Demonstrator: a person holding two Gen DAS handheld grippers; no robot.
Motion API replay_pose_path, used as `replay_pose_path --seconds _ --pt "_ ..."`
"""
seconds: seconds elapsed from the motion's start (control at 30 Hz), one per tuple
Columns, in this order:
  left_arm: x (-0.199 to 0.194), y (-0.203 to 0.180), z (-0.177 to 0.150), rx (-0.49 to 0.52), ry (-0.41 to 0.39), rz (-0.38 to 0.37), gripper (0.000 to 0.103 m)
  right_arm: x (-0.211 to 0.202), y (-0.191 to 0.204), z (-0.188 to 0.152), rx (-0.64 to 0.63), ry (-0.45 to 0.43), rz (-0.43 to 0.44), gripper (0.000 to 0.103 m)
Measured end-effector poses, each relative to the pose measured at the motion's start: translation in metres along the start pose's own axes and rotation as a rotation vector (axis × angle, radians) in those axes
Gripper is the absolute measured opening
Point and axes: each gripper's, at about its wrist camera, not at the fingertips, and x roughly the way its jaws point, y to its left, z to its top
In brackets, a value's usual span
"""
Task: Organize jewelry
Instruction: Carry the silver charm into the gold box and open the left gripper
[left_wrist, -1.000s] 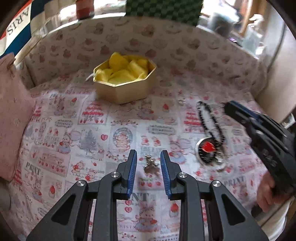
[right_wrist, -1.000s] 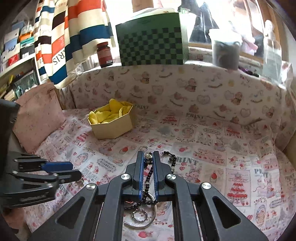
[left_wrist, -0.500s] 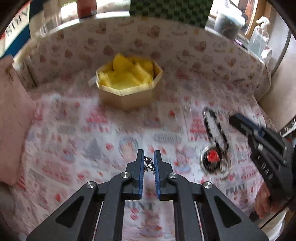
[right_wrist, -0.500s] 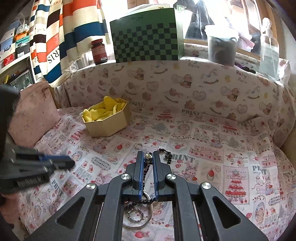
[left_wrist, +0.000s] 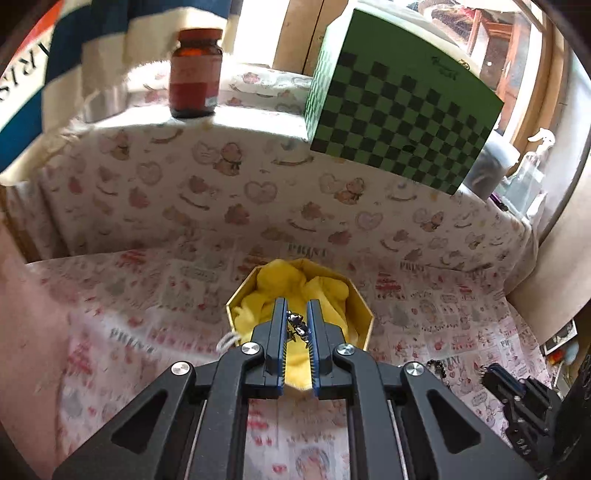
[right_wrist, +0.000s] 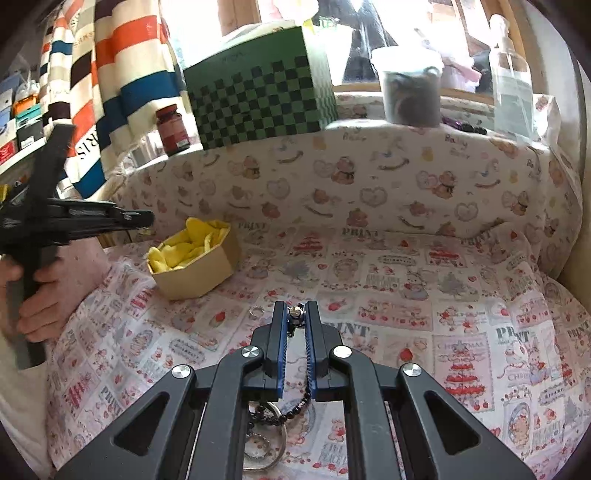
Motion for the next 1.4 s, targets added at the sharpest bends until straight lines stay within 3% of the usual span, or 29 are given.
replay_pose_path --seconds 0.13,0.2,0.27,0.33,0.37,0.43,0.5,0.57,0.73,0.87,1.0,1.07,1.2,1.3,1.4 --pt "0.011 0.008 -0.012 -0.009 -0.022 -0.027 0.011 -0.002 0.008 0.0 -0.049 -0.032 0.0 0.01" --pt "0.009 0.007 -0.014 0.012 -0.058 -0.002 0.032 -0.002 0.011 0.002 -0.058 -0.038 0.02 0.01" --pt "0.003 0.007 -0.013 0.022 -0.082 0.008 0.044 -0.003 0.015 0.004 -0.064 -0.046 0.019 0.01" --pt "-0.006 0.008 -0.012 0.016 -0.123 0.007 0.067 -0.001 0.021 0.01 -0.072 -0.037 0.017 0.01" --pt "-0.012 0.01 -0.011 0.012 -0.157 0.016 0.084 0.001 0.027 0.014 -0.078 -0.022 0.018 0.01" --pt "-0.023 0.012 -0.011 0.008 -0.234 0.06 0.092 0.007 0.038 0.024 -0.076 0.011 0.04 0.01" --pt "-0.029 0.013 -0.011 0.019 -0.288 0.151 0.102 0.014 0.048 0.035 -0.07 0.039 0.084 0.01" --pt "-0.028 0.019 -0.008 0.0 -0.283 0.172 0.103 0.026 0.061 0.049 -0.069 0.064 0.122 0.01" --pt "-0.025 0.049 -0.002 -0.139 -0.229 0.083 0.103 0.066 0.086 0.073 -0.031 0.112 0.187 0.01" --pt "-0.027 0.057 0.0 -0.174 -0.239 0.082 0.103 0.097 0.101 0.079 -0.029 0.114 0.163 0.01" --pt "-0.034 0.052 -0.004 -0.157 -0.285 0.131 0.103 0.116 0.106 0.08 -0.026 0.122 0.142 0.011" --pt "-0.037 0.048 -0.004 -0.138 -0.295 0.141 0.103 0.121 0.105 0.079 -0.012 0.15 0.146 0.017" --pt "-0.05 0.039 -0.007 -0.099 -0.36 0.188 0.103 0.112 0.097 0.077 -0.018 0.112 0.127 0.063" --pt "-0.056 0.035 -0.008 -0.077 -0.395 0.204 0.103 0.094 0.089 0.078 -0.05 0.064 0.078 0.064" --pt "-0.054 0.035 -0.01 -0.085 -0.384 0.164 0.103 0.074 0.074 0.077 -0.083 0.039 0.021 0.07"
